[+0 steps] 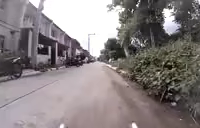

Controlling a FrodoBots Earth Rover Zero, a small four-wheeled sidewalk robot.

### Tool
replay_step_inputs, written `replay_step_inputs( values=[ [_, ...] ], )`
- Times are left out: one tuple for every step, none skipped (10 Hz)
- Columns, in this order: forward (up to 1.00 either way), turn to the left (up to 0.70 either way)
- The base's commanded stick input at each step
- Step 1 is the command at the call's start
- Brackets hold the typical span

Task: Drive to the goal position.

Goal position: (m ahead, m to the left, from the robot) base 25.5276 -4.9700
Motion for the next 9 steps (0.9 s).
replay_step_inputs(
  values=[
    [1.00, 0.01],
    [1.00, 0.01],
    [1.00, -0.15],
    [1.00, -0.33],
    [1.00, -0.28],
    [1.00, -0.10],
    [1.00, 0.01],
    [1.00, 0.01],
    [1.00, 0.01]
  ],
)
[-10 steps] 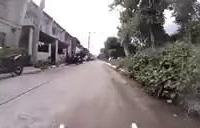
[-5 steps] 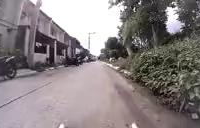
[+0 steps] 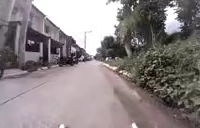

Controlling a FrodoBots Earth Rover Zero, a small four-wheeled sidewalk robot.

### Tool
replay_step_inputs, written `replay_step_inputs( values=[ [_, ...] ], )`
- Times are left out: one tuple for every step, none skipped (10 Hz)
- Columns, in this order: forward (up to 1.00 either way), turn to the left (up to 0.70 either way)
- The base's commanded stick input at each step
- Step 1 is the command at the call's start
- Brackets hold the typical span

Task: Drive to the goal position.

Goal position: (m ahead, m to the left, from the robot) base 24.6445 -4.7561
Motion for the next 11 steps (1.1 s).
replay_step_inputs(
  values=[
    [1.00, 0.01],
    [1.00, 0.01],
    [1.00, 0.01],
    [1.00, 0.01],
    [1.00, 0.01],
    [1.00, 0.01],
    [1.00, 0.01],
    [1.00, 0.01],
    [1.00, 0.01],
    [1.00, 0.01],
    [1.00, 0.01]
  ],
)
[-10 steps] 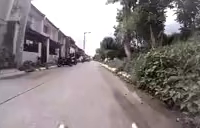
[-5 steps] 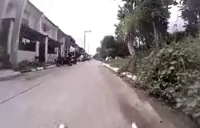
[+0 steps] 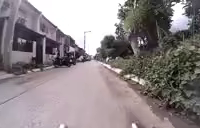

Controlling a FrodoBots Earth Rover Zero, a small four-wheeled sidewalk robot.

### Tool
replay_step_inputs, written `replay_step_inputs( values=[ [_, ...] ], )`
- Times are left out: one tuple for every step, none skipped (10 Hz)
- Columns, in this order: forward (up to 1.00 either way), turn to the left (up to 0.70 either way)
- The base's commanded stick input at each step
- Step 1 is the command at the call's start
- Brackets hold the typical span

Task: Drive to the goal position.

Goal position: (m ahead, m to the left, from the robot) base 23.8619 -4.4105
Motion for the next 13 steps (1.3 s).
replay_step_inputs(
  values=[
    [1.00, 0.01],
    [1.00, 0.01],
    [1.00, 0.01],
    [1.00, 0.01],
    [1.00, 0.01],
    [1.00, 0.01],
    [1.00, 0.01],
    [1.00, 0.01],
    [1.00, 0.01],
    [1.00, 0.01],
    [1.00, 0.01],
    [1.00, 0.01],
    [1.00, 0.01]
  ],
)
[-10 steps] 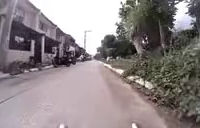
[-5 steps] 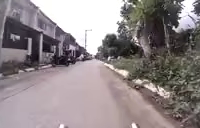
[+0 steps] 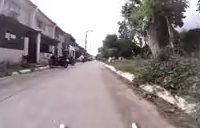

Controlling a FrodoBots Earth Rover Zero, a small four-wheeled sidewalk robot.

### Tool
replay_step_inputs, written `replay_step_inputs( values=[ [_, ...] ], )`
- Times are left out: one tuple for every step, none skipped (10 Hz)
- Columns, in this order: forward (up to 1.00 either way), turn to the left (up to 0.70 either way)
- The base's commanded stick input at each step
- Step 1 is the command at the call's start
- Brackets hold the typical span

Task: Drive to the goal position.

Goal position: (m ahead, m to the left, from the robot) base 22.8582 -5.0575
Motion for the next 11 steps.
replay_step_inputs(
  values=[
    [1.00, 0.01],
    [1.00, 0.01],
    [1.00, 0.01],
    [1.00, 0.01],
    [1.00, 0.01],
    [1.00, 0.01],
    [1.00, 0.01],
    [1.00, 0.01],
    [1.00, 0.01],
    [1.00, 0.01],
    [1.00, 0.01]
  ],
)
